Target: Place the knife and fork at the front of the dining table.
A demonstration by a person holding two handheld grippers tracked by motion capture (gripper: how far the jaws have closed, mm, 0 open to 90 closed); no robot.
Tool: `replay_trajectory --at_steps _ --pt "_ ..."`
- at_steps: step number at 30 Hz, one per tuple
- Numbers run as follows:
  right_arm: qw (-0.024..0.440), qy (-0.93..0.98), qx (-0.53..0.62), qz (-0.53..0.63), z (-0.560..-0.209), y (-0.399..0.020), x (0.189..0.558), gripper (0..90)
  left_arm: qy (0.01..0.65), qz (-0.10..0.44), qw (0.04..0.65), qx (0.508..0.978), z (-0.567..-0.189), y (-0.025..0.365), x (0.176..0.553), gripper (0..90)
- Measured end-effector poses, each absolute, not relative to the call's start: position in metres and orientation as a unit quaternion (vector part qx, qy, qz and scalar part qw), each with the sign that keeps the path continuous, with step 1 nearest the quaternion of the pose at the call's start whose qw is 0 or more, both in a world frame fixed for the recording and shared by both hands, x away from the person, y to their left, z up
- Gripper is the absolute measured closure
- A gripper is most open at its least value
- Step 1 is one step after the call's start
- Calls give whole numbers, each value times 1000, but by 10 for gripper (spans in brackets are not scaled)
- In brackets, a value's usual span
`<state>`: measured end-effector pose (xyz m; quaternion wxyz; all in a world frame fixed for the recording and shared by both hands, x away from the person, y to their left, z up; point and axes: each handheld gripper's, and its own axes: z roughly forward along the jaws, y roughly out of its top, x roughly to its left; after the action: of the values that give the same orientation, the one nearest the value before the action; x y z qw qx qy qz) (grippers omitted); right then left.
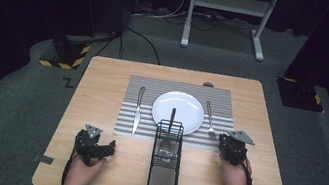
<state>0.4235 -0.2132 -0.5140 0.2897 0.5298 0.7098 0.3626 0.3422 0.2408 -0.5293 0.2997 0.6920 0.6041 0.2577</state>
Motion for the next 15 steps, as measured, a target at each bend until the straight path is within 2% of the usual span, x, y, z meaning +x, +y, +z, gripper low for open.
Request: replay_trajectory --at_steps 8,15 --pt "276 723 514 368 -516 -206 415 821 604 258 300 692 -529 241 342 108" --pt "291 705 497 413 -500 -208 399 755 604 258 300 692 -529 241 342 108"
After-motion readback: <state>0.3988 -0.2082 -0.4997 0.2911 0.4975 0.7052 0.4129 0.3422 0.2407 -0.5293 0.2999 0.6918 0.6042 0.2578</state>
